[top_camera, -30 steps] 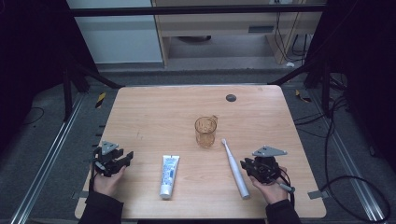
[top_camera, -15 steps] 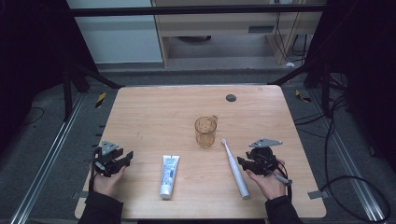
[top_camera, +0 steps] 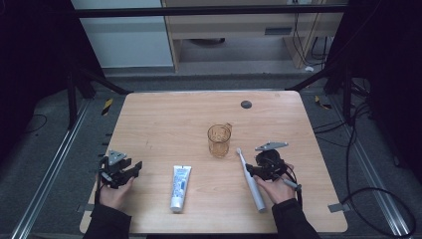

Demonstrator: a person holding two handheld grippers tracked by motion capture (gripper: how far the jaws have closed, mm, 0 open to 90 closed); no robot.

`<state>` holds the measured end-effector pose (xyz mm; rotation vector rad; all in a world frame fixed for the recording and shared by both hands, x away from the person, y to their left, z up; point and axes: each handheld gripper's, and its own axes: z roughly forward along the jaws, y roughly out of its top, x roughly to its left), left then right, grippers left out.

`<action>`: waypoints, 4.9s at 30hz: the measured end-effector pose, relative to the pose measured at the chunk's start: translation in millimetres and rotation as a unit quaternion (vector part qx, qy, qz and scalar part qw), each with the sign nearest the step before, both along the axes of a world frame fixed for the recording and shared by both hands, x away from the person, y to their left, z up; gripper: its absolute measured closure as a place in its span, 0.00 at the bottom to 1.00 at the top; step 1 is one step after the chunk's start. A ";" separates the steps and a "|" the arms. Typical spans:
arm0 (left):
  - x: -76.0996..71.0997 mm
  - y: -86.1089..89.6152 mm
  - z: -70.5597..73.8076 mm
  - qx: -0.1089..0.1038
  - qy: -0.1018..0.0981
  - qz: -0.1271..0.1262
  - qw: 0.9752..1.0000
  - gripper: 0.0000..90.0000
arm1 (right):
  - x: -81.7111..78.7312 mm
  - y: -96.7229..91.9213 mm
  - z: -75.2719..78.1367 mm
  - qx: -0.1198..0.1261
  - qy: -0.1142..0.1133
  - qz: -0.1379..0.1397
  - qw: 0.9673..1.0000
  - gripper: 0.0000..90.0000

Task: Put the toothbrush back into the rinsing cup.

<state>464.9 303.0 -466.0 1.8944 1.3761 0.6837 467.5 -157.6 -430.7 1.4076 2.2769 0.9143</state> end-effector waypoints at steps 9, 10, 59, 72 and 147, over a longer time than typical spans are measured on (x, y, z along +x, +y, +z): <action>0.7 -0.6 -0.8 0.003 0.003 0.000 1.000 0.59 | 8.6 7.6 -7.6 -0.018 0.038 0.003 0.999 0.60; 0.6 -0.9 -1.0 0.003 0.005 0.000 1.000 0.59 | 9.2 8.0 -8.6 -0.019 0.041 0.002 0.999 0.60; 1.5 -2.2 -2.3 0.008 0.012 -0.003 1.000 0.59 | 26.5 29.8 -41.8 -0.095 0.129 -0.012 0.987 0.74; 1.6 -2.3 -2.2 0.008 0.013 -0.003 1.000 0.59 | 23.2 20.0 -32.0 -0.066 0.112 -0.024 0.991 0.75; -0.3 -0.5 -0.5 0.005 -0.004 0.001 1.000 0.59 | 45.2 30.9 76.8 0.207 -0.325 -0.090 0.918 0.75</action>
